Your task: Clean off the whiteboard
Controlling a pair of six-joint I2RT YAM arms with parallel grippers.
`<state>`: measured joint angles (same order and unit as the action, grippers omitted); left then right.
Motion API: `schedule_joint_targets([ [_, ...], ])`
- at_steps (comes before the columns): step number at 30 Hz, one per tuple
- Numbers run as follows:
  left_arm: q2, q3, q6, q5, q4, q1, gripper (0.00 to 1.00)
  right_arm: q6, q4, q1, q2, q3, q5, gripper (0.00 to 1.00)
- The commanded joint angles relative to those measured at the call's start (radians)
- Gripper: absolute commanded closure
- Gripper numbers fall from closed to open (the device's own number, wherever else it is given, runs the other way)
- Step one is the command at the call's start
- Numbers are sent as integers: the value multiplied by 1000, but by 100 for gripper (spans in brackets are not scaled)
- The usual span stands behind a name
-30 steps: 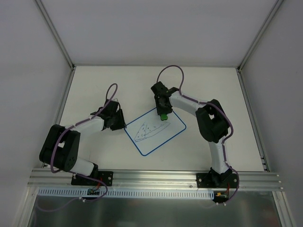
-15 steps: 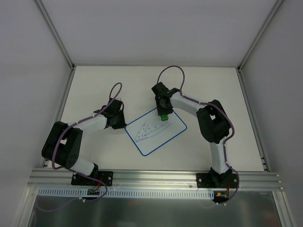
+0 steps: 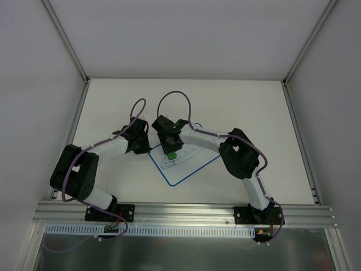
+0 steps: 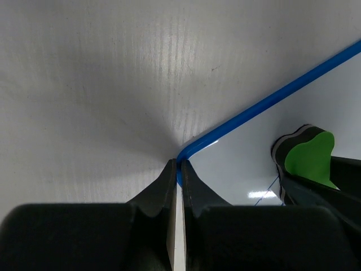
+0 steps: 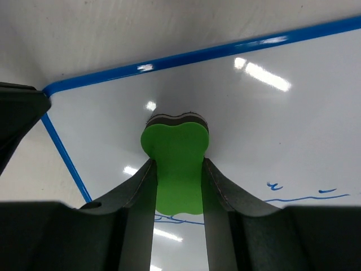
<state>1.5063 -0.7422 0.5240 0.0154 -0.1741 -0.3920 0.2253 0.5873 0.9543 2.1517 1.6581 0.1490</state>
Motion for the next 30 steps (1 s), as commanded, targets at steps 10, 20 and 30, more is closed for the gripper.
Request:
schedule_joint_targets([
  [10, 32, 18, 56, 57, -100, -18, 100, 51, 95, -368, -208, -363, 38, 100],
  [20, 40, 1, 77, 28, -100, -18, 100, 92, 56, -134, -166, -311, -32, 100],
  [30, 29, -8, 106, 35, -100, -18, 100, 131, 55, -83, -136, -289, -40, 100],
])
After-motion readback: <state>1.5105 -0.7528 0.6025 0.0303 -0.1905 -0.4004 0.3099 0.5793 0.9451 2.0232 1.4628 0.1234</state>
